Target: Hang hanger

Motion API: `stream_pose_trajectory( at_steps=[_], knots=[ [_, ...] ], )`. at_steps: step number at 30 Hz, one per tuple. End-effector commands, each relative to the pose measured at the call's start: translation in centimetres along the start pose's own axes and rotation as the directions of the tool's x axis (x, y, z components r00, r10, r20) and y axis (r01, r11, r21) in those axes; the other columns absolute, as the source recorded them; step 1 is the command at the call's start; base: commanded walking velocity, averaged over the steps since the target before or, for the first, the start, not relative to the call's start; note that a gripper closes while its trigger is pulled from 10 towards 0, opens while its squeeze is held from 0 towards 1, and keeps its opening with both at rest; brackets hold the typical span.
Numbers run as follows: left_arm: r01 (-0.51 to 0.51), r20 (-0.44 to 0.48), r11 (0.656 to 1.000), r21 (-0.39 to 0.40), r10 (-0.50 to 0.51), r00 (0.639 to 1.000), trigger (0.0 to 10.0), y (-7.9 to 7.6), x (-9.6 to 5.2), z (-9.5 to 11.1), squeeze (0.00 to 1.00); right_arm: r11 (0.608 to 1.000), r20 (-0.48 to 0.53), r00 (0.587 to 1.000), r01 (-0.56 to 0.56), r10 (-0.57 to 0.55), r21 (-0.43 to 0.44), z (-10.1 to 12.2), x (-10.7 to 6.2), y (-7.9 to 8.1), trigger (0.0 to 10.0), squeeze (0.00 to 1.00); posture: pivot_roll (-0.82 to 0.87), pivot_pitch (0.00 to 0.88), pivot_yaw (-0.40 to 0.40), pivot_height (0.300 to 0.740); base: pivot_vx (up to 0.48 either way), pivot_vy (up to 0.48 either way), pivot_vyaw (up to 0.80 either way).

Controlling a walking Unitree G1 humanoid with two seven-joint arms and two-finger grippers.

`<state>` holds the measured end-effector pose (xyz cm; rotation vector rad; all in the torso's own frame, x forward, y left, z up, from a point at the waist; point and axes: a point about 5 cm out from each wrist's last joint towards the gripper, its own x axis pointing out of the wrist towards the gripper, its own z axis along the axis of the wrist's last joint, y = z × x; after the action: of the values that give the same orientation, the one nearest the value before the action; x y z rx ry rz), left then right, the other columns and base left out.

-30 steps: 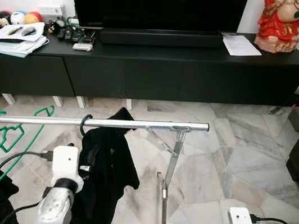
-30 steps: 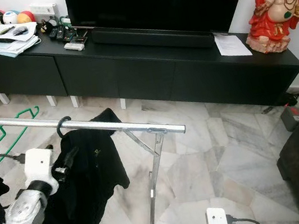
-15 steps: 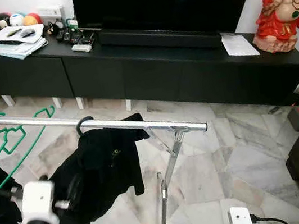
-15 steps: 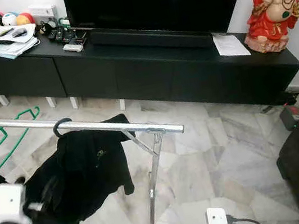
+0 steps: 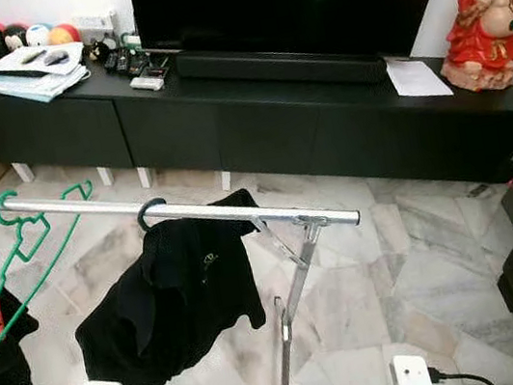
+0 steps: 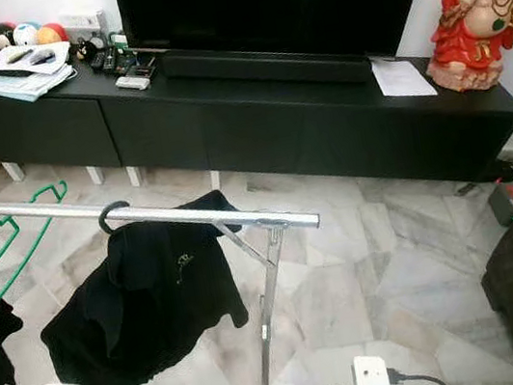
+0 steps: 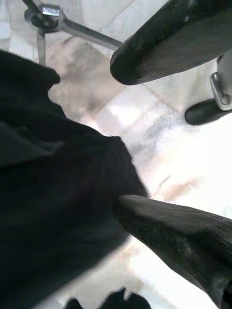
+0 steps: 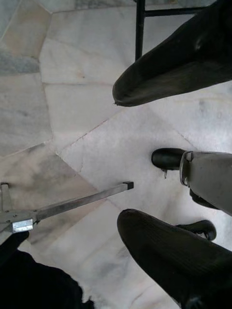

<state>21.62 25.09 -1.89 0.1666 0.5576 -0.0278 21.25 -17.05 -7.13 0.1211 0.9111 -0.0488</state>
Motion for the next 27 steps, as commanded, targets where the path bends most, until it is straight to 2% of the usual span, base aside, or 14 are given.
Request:
stream_pose_trajectory(
  at_steps=[1,4,7,11,15,18,20,27],
  knots=[
    [0.002,-0.074,1.000,-0.009,-0.003,0.997,10.0,-0.5,0.2,-1.4,0.00,1.000,-0.012,1.000,0.016,-0.015,0.027,-0.4,-0.1,-0.1,10.0,0.00,0.03,0.069,-0.047,0.740,0.000,0.000,0.00],
    [0.000,-0.139,1.000,-0.020,-0.003,0.990,10.0,-1.6,1.2,-1.8,0.00,0.998,-0.017,1.000,0.024,-0.023,0.059,-0.6,0.0,0.2,10.0,0.00,0.01,0.063,-0.031,0.740,0.000,0.000,0.00],
    [-0.035,-0.175,0.996,-0.084,0.020,0.984,10.0,-1.9,1.5,-2.1,0.00,0.997,-0.020,0.999,0.032,-0.031,0.076,-0.7,0.0,0.3,10.0,0.00,0.00,0.063,-0.025,0.740,0.000,0.000,0.00],
    [-0.118,-0.271,0.984,-0.133,0.078,0.959,10.0,-2.1,1.3,-3.6,0.00,0.996,-0.032,0.999,0.042,-0.040,0.073,-0.8,-0.1,0.2,10.0,0.00,0.00,0.069,-0.027,0.740,0.000,0.000,0.00],
    [-0.125,-0.294,0.985,-0.121,0.085,0.952,10.0,-2.3,1.0,-4.2,0.00,0.997,-0.035,0.999,0.043,-0.040,0.065,-0.9,-0.1,0.1,10.0,0.00,0.00,0.076,-0.029,0.740,0.000,0.000,0.00],
    [-0.151,-0.320,0.979,-0.136,0.100,0.942,10.0,-2.2,0.8,-4.8,0.00,0.999,-0.036,0.999,0.034,-0.033,0.024,-0.8,-0.1,0.1,10.0,0.00,0.00,0.089,-0.029,0.740,0.000,0.000,0.00],
    [-0.190,-0.340,0.969,-0.160,0.126,0.932,10.0,-2.0,0.4,-5.4,0.00,1.000,-0.032,0.999,0.026,-0.026,0.001,-0.7,0.0,0.1,10.0,0.00,0.00,0.101,-0.030,0.740,0.000,0.000,0.80],
    [-0.209,-0.374,0.965,-0.156,0.138,0.917,10.0,-1.9,-0.3,-6.5,0.00,1.000,-0.034,0.999,0.028,-0.028,0.000,-0.7,0.0,0.2,10.0,0.00,-0.01,0.113,-0.028,0.740,0.000,0.000,0.80]
  ],
)
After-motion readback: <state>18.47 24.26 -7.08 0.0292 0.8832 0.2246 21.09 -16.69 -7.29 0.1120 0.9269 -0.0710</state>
